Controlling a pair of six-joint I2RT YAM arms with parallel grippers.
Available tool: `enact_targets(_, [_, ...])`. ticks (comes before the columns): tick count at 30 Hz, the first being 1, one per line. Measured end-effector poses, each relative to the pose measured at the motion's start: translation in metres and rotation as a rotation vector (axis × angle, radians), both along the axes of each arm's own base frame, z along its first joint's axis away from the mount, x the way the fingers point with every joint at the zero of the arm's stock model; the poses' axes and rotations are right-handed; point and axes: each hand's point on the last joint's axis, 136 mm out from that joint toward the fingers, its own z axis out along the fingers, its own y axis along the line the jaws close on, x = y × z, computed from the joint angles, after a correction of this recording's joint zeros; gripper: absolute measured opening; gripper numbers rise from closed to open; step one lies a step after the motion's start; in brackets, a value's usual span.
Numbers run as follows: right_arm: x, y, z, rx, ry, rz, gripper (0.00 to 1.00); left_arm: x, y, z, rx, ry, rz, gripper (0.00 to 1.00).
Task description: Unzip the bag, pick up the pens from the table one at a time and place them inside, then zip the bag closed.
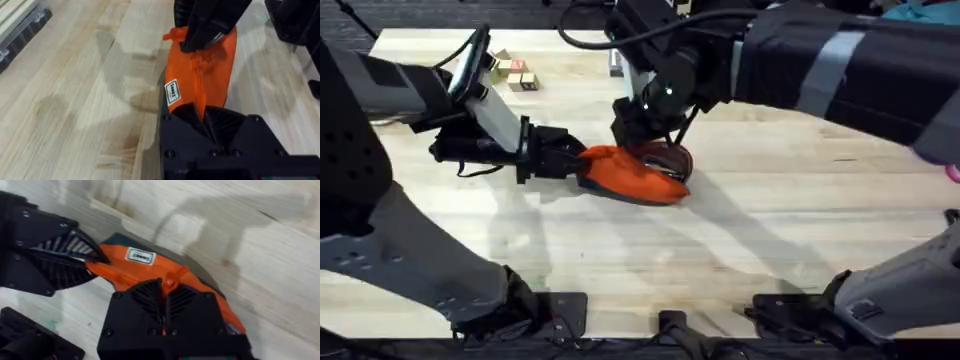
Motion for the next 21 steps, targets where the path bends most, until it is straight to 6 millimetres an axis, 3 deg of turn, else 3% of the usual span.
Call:
enact_targets(11, [-0.001,-0.037,0.016,-0.083,-0.018,-0.062,0.034,0.0,-0.002,0.003,-0.017,0.003,0.005,0.043])
enact_targets(21, [0.013,-0.088,0.011,-0.177,0.014,-0.178,0.034,0.0,-0.002,0.001,-0.009,0.0,0.001,0.042])
